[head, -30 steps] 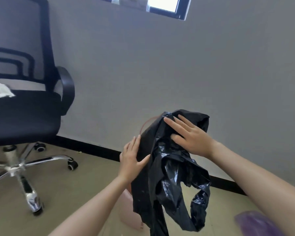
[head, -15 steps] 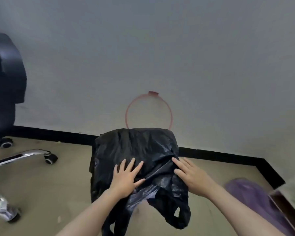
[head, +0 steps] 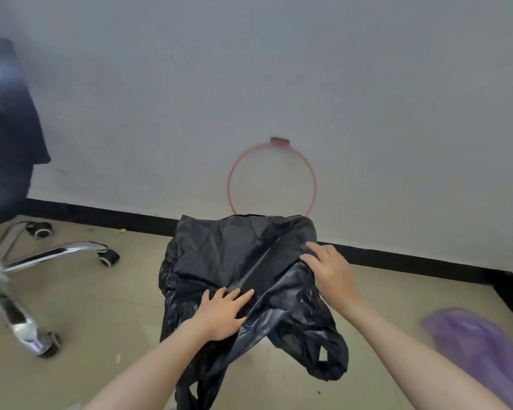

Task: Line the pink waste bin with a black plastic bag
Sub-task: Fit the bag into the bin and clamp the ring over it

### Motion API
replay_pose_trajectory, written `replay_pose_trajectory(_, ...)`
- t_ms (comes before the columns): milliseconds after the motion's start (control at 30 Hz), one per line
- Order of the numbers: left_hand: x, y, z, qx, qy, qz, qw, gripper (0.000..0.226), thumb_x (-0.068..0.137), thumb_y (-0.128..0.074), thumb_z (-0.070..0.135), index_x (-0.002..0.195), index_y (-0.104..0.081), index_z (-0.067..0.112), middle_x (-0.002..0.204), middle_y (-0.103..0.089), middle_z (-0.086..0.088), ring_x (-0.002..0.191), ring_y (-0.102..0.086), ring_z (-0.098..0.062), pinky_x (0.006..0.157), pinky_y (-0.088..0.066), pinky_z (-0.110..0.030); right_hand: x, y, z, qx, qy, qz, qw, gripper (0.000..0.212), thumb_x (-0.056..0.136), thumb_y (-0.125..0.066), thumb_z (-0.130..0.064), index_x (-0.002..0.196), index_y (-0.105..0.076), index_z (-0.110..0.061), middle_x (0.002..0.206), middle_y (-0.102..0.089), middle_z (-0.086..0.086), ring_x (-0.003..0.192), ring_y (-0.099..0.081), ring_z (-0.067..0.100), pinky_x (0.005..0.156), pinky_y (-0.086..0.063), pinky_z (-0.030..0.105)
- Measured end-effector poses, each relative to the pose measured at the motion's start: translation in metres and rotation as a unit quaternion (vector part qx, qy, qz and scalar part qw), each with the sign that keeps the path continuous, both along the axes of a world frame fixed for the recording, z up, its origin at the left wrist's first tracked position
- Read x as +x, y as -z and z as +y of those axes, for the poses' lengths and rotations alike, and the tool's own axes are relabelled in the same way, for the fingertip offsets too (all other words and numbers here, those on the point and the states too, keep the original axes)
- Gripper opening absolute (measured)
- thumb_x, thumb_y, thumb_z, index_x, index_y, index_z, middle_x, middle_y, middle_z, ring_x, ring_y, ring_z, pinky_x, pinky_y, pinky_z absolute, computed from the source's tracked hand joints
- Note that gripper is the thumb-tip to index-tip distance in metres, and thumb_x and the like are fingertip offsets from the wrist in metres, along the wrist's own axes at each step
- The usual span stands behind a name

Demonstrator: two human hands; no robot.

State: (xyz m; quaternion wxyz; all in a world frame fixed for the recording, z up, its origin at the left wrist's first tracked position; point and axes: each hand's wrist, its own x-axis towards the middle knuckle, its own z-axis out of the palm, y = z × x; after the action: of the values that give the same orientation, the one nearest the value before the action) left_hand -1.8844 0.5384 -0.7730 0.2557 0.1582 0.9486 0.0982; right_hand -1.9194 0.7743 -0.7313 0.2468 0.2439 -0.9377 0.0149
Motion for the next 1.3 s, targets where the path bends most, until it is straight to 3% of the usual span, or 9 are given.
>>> replay_pose_trajectory(67,0.004,-0.004,0.001,0.008,-0.001,-0.012,1.000,0.059,0.095,-0.031,0.025,0.145,-0.001,0.034,0.157,-0.012,-0.001,0.143,-0.008,-0.026,0.117,-0.004,-0.051,-0.016,-0.008,-0.015,-0.066,0.038,-0.026,0.997,0.038,0.054,-0.069,0.017,0.086,-0.070,-0.002,0.100,-0.070,0.022,0.084,-0.065,0.041,0.064,-0.057,0.045)
replay_pose_trajectory(167,0.004,-0.017,-0.001,0.037,0.003,0.031,0.999,0.051,0.093,-0.033,0.023,0.143,-0.024,0.028,0.146,-0.039,-0.003,0.133,-0.034,-0.026,0.110,-0.025,-0.044,-0.036,-0.022,-0.027,-0.130,0.123,-0.199,0.964,0.038,0.094,-0.043,-0.013,0.131,-0.049,-0.017,0.144,-0.042,0.017,0.130,-0.035,0.039,0.104,-0.035,0.050)
replay_pose_trajectory(333,-0.011,-0.028,-0.011,-0.014,-0.120,0.299,0.947,0.035,0.080,-0.043,0.036,0.100,-0.069,0.024,0.113,-0.069,-0.004,0.115,-0.052,-0.025,0.087,-0.051,-0.044,-0.064,-0.014,-0.024,-0.200,0.138,-0.421,0.874,0.054,0.093,-0.025,-0.057,0.143,-0.019,-0.038,0.158,-0.004,0.010,0.143,-0.004,0.039,0.114,-0.012,0.053)
replay_pose_trajectory(500,-0.043,-0.024,-0.035,0.035,-0.389,0.217,0.895,0.078,0.087,-0.047,0.052,0.145,0.000,0.033,0.156,0.005,-0.016,0.141,-0.003,-0.041,0.111,-0.017,-0.056,-0.087,0.008,-0.027,-0.214,0.132,-0.445,0.859,0.063,0.091,-0.038,-0.056,0.145,-0.017,-0.032,0.157,-0.002,0.015,0.143,-0.003,0.039,0.116,-0.014,0.049)
replay_pose_trajectory(600,-0.054,-0.005,-0.055,0.215,-0.433,0.101,0.869,0.088,0.080,-0.054,0.057,0.141,0.009,0.043,0.156,0.003,-0.012,0.140,-0.018,-0.038,0.111,-0.027,-0.054,-0.078,0.021,-0.032,-0.058,0.089,-0.447,0.888,0.068,0.090,-0.048,-0.048,0.146,-0.016,-0.026,0.157,-0.001,0.017,0.144,0.002,0.034,0.116,-0.012,0.044)
replay_pose_trajectory(667,-0.053,0.002,-0.054,0.235,-0.378,0.077,0.892,0.085,0.081,-0.054,0.054,0.142,0.003,0.043,0.157,-0.006,-0.005,0.140,-0.023,-0.031,0.110,-0.030,-0.049,-0.066,0.033,-0.038,0.017,0.036,-0.482,0.875,0.069,0.090,-0.051,-0.044,0.146,-0.017,-0.024,0.157,-0.006,0.016,0.145,-0.003,0.032,0.117,-0.013,0.042)
replay_pose_trajectory(833,-0.055,0.006,-0.020,-0.003,-0.111,0.082,0.990,0.065,0.089,-0.037,0.054,0.145,-0.007,0.036,0.158,-0.006,0.001,0.142,-0.011,-0.031,0.115,-0.015,-0.047,-0.051,0.046,-0.054,0.095,-0.007,-0.574,0.813,0.058,0.092,-0.050,-0.038,0.142,-0.029,-0.018,0.148,-0.031,0.016,0.134,-0.033,0.033,0.112,-0.029,0.040)
replay_pose_trajectory(1167,-0.086,0.040,0.001,-0.130,-0.030,-0.096,0.986,0.063,0.091,-0.030,0.055,0.145,-0.012,0.028,0.156,-0.012,-0.012,0.139,-0.015,-0.041,0.113,-0.016,-0.051,-0.041,0.042,-0.053,-0.102,0.095,-0.398,0.907,0.038,0.100,-0.030,-0.027,0.123,-0.056,-0.010,0.147,-0.034,0.014,0.138,-0.027,0.027,0.113,-0.024,0.035)
replay_pose_trajectory(1300,-0.094,0.039,0.002,-0.132,-0.002,-0.088,0.987,0.058,0.094,-0.032,0.049,0.144,-0.019,0.024,0.153,-0.019,-0.016,0.135,-0.023,-0.042,0.110,-0.025,-0.049,-0.037,0.028,-0.066,-0.059,0.049,-0.474,0.877,0.045,0.098,-0.029,-0.039,0.140,-0.035,-0.024,0.153,-0.028,0.007,0.142,-0.020,0.024,0.116,-0.021,0.042)
